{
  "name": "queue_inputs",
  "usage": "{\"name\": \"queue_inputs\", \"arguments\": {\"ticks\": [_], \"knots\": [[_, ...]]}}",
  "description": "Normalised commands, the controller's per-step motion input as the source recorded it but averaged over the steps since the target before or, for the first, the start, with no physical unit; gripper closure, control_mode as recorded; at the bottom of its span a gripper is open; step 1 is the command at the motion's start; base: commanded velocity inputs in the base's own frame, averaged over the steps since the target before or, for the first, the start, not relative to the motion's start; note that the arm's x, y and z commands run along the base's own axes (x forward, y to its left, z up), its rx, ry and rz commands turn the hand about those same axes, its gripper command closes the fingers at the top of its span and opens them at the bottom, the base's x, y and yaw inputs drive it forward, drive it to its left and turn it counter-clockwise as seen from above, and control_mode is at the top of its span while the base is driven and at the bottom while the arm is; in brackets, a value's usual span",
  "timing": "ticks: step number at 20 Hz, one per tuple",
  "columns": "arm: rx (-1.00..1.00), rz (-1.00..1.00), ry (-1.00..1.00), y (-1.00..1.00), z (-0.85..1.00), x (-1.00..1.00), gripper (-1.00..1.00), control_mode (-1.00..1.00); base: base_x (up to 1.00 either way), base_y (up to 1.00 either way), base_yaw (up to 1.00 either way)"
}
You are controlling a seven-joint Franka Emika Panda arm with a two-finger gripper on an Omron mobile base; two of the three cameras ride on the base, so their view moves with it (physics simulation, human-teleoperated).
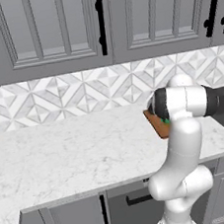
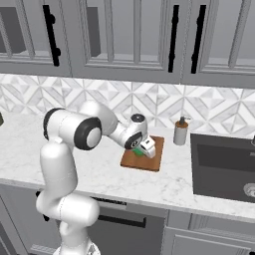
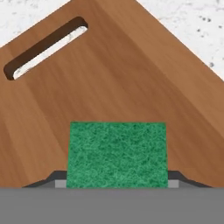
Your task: Pick up the sponge from the counter and clean the cutting board by briefly scrubbing or pressing down on the cutting board. Once finished, release the sponge.
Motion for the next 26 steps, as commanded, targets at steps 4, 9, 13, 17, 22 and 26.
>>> {"name": "queue_inputs", "arguments": {"ticks": [4, 9, 13, 17, 22, 26], "knots": [[0.00, 0.00, -0.07, -0.40, -0.23, 0.32, 1.00, -1.00, 0.00, 0.00, 0.00], [0.00, 0.00, -0.08, -0.40, -0.21, 0.27, 1.00, -1.00, 0.00, 0.00, 0.00], [-0.01, 0.02, 0.00, 0.03, -0.18, 0.00, 1.00, -1.00, 0.00, 0.00, 0.00], [-0.06, 0.04, 0.03, 0.27, -0.32, -0.18, 1.00, -1.00, 0.00, 0.00, 0.00], [-0.08, 0.07, 0.07, 0.41, -0.20, -0.40, 1.00, -1.00, 0.00, 0.00, 0.00], [-0.07, 0.08, 0.04, 0.43, -0.06, -0.58, 1.00, -1.00, 0.00, 0.00, 0.00]]}}
